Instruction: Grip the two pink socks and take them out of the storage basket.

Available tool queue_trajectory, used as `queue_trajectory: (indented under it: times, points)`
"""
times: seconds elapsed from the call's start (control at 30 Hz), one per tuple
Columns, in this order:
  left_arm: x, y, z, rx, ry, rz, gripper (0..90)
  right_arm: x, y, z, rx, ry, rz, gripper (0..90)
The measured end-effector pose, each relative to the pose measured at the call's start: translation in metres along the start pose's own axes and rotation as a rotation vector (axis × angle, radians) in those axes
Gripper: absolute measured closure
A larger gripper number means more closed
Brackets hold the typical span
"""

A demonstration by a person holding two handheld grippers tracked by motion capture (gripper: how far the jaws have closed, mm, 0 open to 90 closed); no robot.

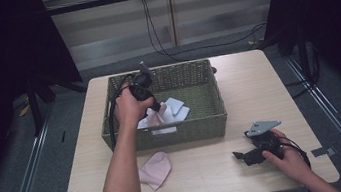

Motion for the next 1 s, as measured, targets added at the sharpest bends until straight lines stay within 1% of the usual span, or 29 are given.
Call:
queue_trajectory:
  times: [0.03,0.07,0.1,0.13,0.17,0.27,0.33,0.37,0.4,0.43,0.5,0.57,0.63,0.7,0.77,0.8,0.87,0.9,1.0]
  points:
    - [0.003,0.001,0.001,-0.005,-0.002,0.002,87.4,0.000,0.000,0.000,0.002,0.001,0.000,11.4]
    - [0.003,0.001,0.001,-0.005,-0.002,0.002,87.4,0.000,0.000,0.000,0.001,0.000,0.000,11.4]
    - [0.010,0.004,0.002,-0.003,0.002,-0.006,87.4,0.000,0.000,0.000,0.001,0.000,0.000,11.4]
    - [0.013,0.005,0.003,-0.007,0.000,-0.003,87.4,0.000,0.000,0.000,0.000,0.000,0.000,11.4]
    - [0.013,0.005,0.003,-0.007,0.000,-0.003,87.4,0.000,0.000,0.000,0.000,0.000,0.000,11.4]
    - [0.024,0.007,0.005,0.004,0.011,-0.013,87.4,0.000,0.000,0.000,0.001,0.000,0.000,11.4]
    - [0.030,0.007,0.006,0.005,0.007,-0.015,87.4,0.000,0.000,0.000,0.001,0.000,0.000,11.4]
    - [0.030,0.007,0.006,0.005,0.007,-0.015,87.4,0.000,0.000,0.000,0.001,0.000,0.000,11.4]
    - [0.035,0.007,0.006,0.011,0.004,-0.014,87.4,0.000,0.000,0.000,0.001,0.000,0.000,11.4]
    - [0.035,0.007,0.006,0.011,0.004,-0.014,87.4,0.000,0.000,0.000,0.001,0.000,0.000,11.4]
    - [0.042,0.008,0.008,0.009,-0.001,-0.016,87.4,0.000,0.000,0.000,0.001,0.000,0.000,11.4]
    - [0.044,0.009,0.009,0.011,0.001,-0.018,87.4,0.000,0.000,0.000,0.001,0.000,0.000,11.4]
    - [0.050,0.012,0.010,0.007,-0.002,-0.014,87.4,0.000,0.000,0.000,0.001,0.000,0.000,11.4]
    - [0.053,0.012,0.011,0.007,0.002,-0.017,87.4,0.000,0.000,0.000,0.003,0.000,0.000,11.4]
    - [0.060,0.014,0.012,0.006,0.005,-0.015,87.5,0.000,0.000,0.000,0.003,-0.002,0.001,11.4]
    - [0.060,0.014,0.012,0.006,0.005,-0.015,87.4,0.000,0.000,0.000,0.003,-0.002,0.000,11.4]
    - [0.068,0.015,0.012,0.002,0.009,-0.013,87.4,0.000,0.000,0.000,0.003,-0.002,0.000,11.4]
    - [0.068,0.015,0.012,0.002,0.009,-0.013,87.4,0.000,0.000,0.000,0.003,-0.002,0.000,11.4]
    - [0.081,0.017,0.012,-0.004,0.022,-0.007,87.4,0.000,0.000,0.000,0.003,-0.002,0.000,11.4]
Point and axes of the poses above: each handheld gripper's, and its own axes: x roughly backward along the jaws, z roughly out of its top, y roughly to its right, the point moved 2 cm from there along -x, roughly forward along the jaws, and after that the axes turned 1 degree about -x, right-handed, at the moved point
